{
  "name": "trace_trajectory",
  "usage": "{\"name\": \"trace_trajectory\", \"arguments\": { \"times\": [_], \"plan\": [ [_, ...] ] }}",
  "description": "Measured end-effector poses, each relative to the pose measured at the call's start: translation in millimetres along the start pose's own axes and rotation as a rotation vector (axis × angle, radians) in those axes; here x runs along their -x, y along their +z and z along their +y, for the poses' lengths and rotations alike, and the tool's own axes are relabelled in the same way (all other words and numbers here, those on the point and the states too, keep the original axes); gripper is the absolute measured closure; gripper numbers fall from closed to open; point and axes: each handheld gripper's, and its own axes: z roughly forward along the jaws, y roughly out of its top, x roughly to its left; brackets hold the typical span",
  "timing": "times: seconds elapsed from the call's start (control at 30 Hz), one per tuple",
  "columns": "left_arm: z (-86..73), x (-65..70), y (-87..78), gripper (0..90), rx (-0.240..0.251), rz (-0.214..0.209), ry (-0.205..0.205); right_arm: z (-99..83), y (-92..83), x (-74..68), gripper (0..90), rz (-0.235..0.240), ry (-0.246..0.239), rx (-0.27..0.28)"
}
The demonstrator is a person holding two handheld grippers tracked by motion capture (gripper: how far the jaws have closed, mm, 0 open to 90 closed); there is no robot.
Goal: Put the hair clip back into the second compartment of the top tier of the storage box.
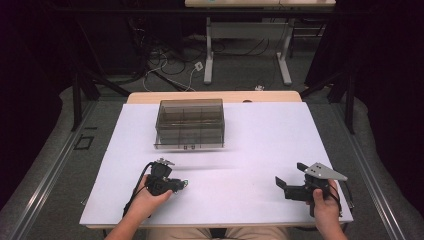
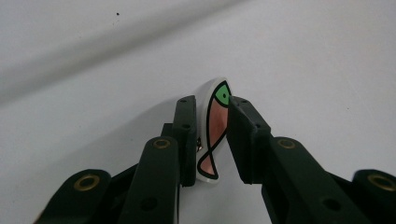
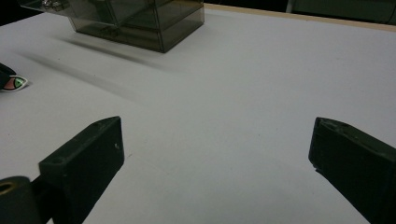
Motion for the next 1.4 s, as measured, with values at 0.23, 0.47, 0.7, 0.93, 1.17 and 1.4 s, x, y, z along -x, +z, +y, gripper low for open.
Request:
{"name": "trace_trajectory", "arguments": {
  "times": [0.23, 0.47, 0.7, 0.93, 1.17, 1.4],
  "plan": [
    [-0.4, 1.5, 0.2, 75.7, -0.008, -0.009, 0.005, 0.1, -0.5, -0.1, 3.2, -0.003, 0.000, -0.006],
    [-1.1, 3.0, 0.6, 76.7, -0.014, -0.019, 0.008, -0.1, -0.1, 0.0, 3.5, 0.001, 0.001, -0.001],
    [-1.6, 4.9, 0.7, 77.5, -0.021, -0.023, 0.010, 0.1, -0.3, 0.4, 3.7, -0.002, -0.007, -0.004],
    [-2.1, 7.8, 1.1, 77.9, -0.022, -0.010, 0.025, -0.2, 0.2, 0.6, 3.8, 0.003, -0.009, 0.000],
    [-2.3, 9.0, 1.3, 78.8, -0.019, -0.005, 0.027, -0.1, -0.1, 0.1, 3.9, -0.002, -0.006, -0.008],
    [-2.1, 10.9, 0.0, 80.3, -0.016, -0.007, 0.031, -0.3, 0.2, 0.5, 3.9, -0.003, -0.007, -0.005]
  ]
}}
